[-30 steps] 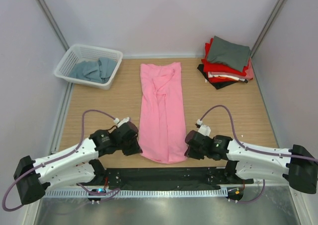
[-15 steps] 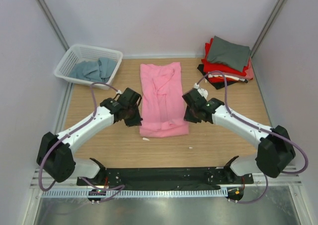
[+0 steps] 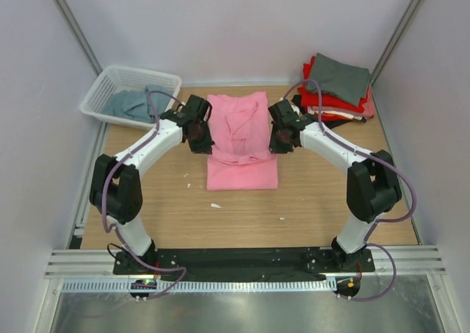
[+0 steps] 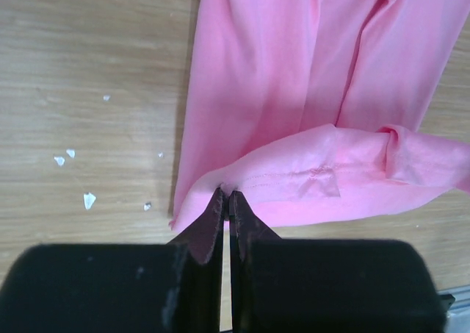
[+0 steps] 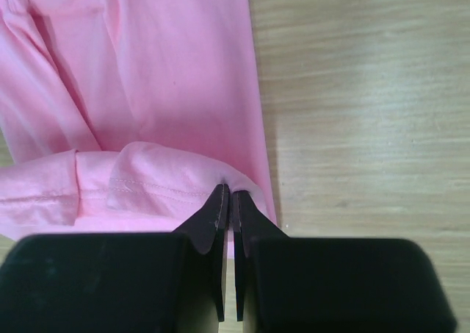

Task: Fold and stack the t-shirts
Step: Fold the tshirt

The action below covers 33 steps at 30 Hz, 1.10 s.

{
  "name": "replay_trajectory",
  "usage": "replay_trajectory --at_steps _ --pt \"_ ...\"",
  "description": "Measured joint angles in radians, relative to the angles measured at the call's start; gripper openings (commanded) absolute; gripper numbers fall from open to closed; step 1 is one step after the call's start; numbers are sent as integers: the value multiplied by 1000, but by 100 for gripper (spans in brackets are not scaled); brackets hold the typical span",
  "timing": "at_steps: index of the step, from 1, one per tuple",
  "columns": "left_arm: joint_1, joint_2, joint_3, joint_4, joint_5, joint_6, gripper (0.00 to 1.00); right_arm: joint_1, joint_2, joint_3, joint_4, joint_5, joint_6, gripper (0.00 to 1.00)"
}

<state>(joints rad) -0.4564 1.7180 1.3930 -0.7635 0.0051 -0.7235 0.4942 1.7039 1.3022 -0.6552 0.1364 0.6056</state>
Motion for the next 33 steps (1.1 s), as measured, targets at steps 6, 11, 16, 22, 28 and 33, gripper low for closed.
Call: replay_trajectory --at_steps 6,11,16,22,28,33 --pt "25 117 127 -21 13 32 0 -43 100 120 -8 -25 -46 1" --pt "45 225 253 -44 18 53 2 -71 201 204 -9 -42 -74 1" --pt "67 367 401 -87 24 67 22 -108 330 299 -30 -75 -94 37" --pt "133 651 768 -232 48 76 37 -177 518 558 -86 -129 -137 66" --pt "188 647 846 -316 23 90 46 -218 505 684 -125 -108 -177 69" --pt "178 365 577 -251 -14 103 46 -211 267 413 -59 -133 -180 69"
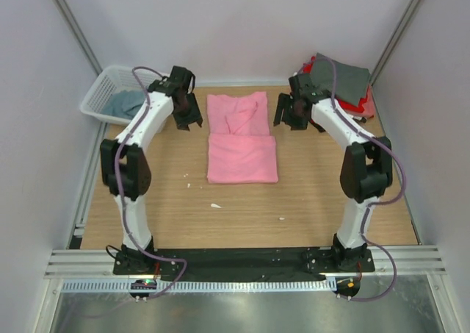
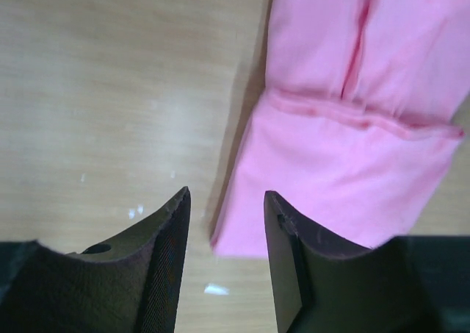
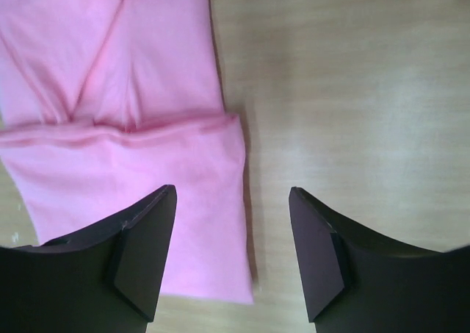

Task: Fold and stack the t-shirts
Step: Fold the tshirt

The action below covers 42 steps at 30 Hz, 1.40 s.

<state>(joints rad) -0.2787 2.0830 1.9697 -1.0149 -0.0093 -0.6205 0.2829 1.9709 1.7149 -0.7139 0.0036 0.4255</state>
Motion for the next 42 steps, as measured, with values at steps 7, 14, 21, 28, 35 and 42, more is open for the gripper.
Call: replay_trajectory --at_steps 7,14,21,28,35,42 --pt "-83 -406 -525 194 65 -31 45 36 -322 -476 144 -147 65 60" --pt "-112 -414 -824 344 159 -72 45 41 -364 -732 216 -225 111 66" --pt "-114 -420 -948 474 220 -105 46 40 -360 -819 302 -286 136 66" --pt "-114 -426 -1001 551 230 -110 46 40 -351 -849 367 -315 143 66" --pt "-114 -415 -1043 605 230 -115 45 40 -349 -864 409 -341 153 63" --pt "-115 -414 -1061 658 242 -134 40 38 -338 -880 446 -364 157 45"
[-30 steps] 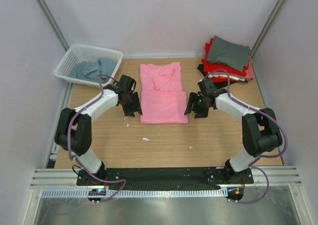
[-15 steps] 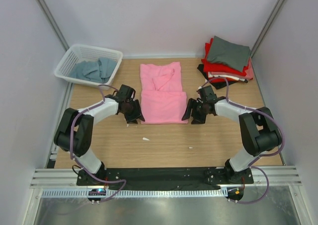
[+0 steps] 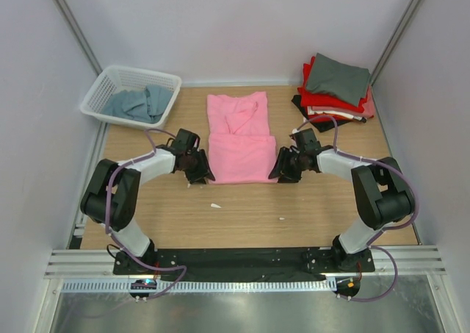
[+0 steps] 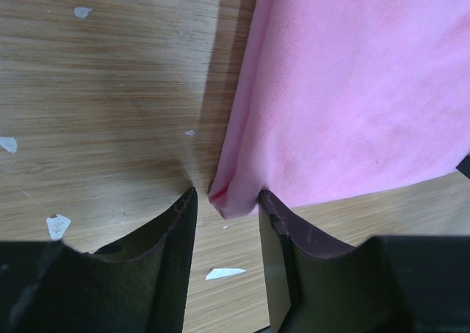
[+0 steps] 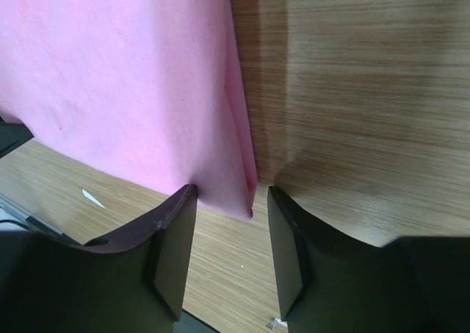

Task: Fold and stack the t-shirts
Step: Fold the tshirt

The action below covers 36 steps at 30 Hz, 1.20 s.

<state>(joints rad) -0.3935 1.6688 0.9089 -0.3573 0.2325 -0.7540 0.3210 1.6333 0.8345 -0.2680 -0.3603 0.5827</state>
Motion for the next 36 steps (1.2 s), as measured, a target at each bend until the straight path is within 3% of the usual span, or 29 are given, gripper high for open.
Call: replay_trajectory --at_steps 4,7,8,10,12,20,32,36 --pt "-3 5 -5 24 1 -5 33 -2 15 -7 27 -17 6 33" --pt "-11 14 -5 37 1 -8 17 -3 26 -12 41 -28 12 23" --pt "-13 17 -6 43 1 -9 8 -2 28 -14 45 -28 13 20" --pt "-17 21 -8 52 0 -10 0 -2 33 -16 50 -31 13 9" --pt "-22 22 -8 57 0 -9 0 -2 37 -17 55 -34 14 1" --pt "-57 -26 -48 53 -14 -14 0 -2 -29 -71 42 -10 17 1" --pt "-274 -462 -146 -169 -90 -110 0 40 -600 -243 -212 33 120 1" --pt "-286 -529 -121 -250 -113 -137 0 48 -696 -227 -286 50 143 1"
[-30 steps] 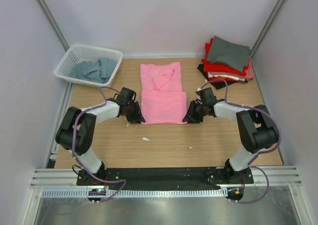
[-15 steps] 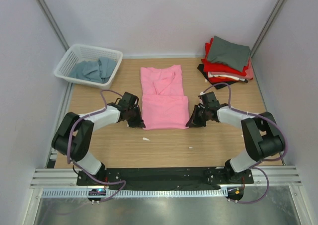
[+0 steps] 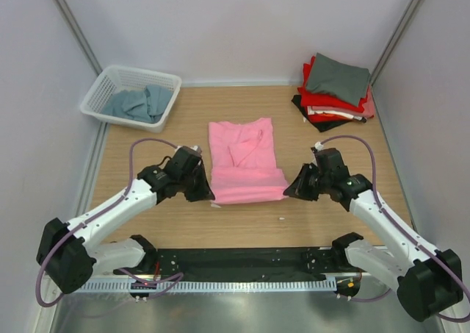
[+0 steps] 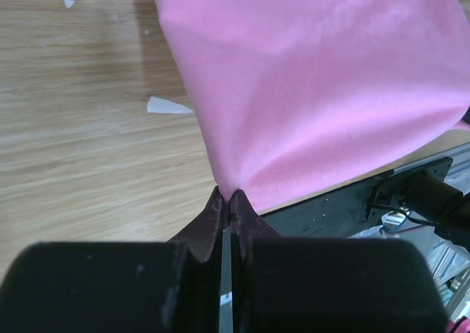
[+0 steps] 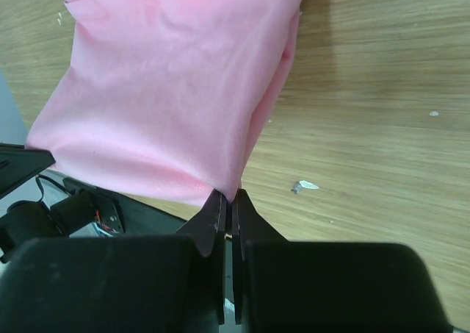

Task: Fold and stack the t-shirts
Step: Fold the tshirt, then neatly place the folded tshirt to the corner

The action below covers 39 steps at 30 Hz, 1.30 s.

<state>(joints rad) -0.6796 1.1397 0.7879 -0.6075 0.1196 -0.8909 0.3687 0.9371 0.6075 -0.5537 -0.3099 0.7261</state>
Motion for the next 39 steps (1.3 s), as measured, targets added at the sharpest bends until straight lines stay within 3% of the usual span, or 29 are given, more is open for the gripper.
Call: replay_trajectory --at_steps 5,13,17,20,21,22,23,25,28,29,31,34,39 --pt "0 32 159 -116 -53 5 0 3 72 145 -87 41 -11 1" --pt "35 171 369 -191 -120 58 0 2 261 337 -84 109 -50 1" --pt "111 306 461 -215 -106 99 0 -19 433 463 -92 121 -74 1" --pt "201 476 629 -240 -74 144 0 -55 636 662 -95 123 -92 1" --pt "236 549 706 -249 -61 159 1 -66 698 732 -99 124 -97 4" --pt "270 638 821 -290 -42 173 18 -80 783 831 -100 120 -103 19" --pt "301 735 943 -298 -27 193 32 -93 877 948 -121 120 -106 35" --pt "352 932 1196 -344 -6 223 53 -117 1086 1225 -148 129 -121 79" --pt "422 1287 1699 -413 67 245 65 -145 1389 1635 -171 125 -171 87" --pt "439 1344 1748 -401 85 245 66 -151 1434 1672 -169 128 -180 87" --pt "468 1373 1671 -404 111 245 68 -164 1457 1609 -157 131 -192 94" --pt "489 1293 1385 -372 114 260 69 -169 1345 1277 -77 132 -198 96" --pt "446 1132 1247 -349 111 272 69 -162 1130 1016 50 95 -198 96"
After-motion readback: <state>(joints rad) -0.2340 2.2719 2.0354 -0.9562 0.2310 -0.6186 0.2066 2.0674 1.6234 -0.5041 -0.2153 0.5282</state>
